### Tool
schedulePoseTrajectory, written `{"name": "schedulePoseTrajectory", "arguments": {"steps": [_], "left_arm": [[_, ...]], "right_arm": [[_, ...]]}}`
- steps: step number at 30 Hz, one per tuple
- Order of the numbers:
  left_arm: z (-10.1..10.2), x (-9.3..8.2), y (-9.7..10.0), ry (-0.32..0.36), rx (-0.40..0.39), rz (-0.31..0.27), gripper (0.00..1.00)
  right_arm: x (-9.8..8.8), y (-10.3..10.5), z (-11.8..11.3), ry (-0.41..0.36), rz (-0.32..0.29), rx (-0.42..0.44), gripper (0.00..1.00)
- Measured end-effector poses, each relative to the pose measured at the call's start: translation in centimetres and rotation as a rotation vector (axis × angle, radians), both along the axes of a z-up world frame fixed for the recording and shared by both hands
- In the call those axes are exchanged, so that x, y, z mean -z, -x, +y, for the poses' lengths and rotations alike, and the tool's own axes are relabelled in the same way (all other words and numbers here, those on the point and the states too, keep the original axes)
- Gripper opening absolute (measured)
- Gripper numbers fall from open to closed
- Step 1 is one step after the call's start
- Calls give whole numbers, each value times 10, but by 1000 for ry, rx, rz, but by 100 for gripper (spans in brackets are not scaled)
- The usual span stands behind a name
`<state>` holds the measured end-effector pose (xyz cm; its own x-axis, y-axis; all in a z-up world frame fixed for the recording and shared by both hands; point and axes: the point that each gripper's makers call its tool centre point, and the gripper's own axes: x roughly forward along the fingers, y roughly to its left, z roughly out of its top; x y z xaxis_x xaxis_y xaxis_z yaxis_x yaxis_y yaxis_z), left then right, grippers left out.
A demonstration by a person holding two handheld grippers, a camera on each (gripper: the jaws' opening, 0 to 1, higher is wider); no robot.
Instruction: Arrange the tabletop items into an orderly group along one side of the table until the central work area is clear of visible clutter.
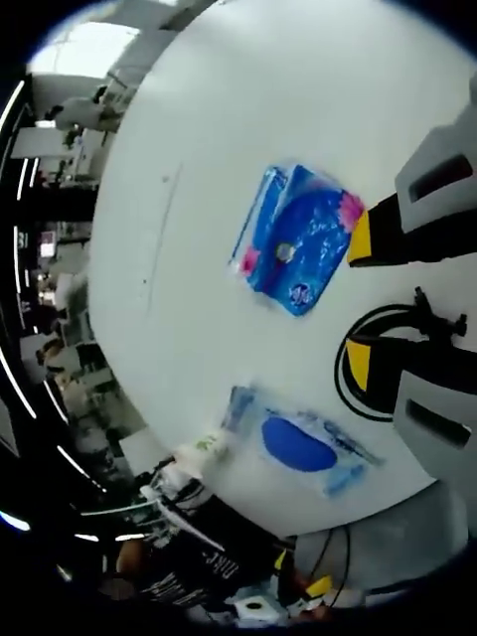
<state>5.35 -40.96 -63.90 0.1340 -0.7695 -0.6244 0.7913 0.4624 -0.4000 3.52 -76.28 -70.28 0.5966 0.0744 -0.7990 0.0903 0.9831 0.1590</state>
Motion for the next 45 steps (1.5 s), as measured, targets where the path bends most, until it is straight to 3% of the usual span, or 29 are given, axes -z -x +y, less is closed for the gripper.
{"name": "schedulePoseTrajectory", "arguments": {"steps": [6, 9, 11, 13, 20, 26, 31, 36, 45], "left_arm": [[-2, 5, 5, 5, 13, 16, 64], [-6, 15, 13, -9, 99, 1, 64], [-9, 22, 13, -25, 114, 5, 64], [-13, 21, 14, -23, 124, 13, 64], [-31, 27, 21, 19, 112, 102, 63], [-45, 33, 35, 48, 68, 188, 62], [-46, 44, 39, 47, 16, 244, 59], [-41, 57, 41, 16, -15, 263, 59], [-42, 64, 41, 29, -105, 325, 59]], "right_arm": [[-2, -8, 24, -16, -4, -59, 26], [-3, -13, 40, -22, 7, -117, 27], [-2, -18, 44, -20, 14, -138, 27], [-2, -19, 63, -27, 18, -170, 28], [0, -34, 95, -21, 28, -299, 28], [-1, -47, 121, -36, 30, -399, 28], [3, -44, 140, -9, 43, -485, 28], [4, -46, 144, -15, 46, -486, 27], [10, -47, 139, -2, 74, -477, 27]]}}
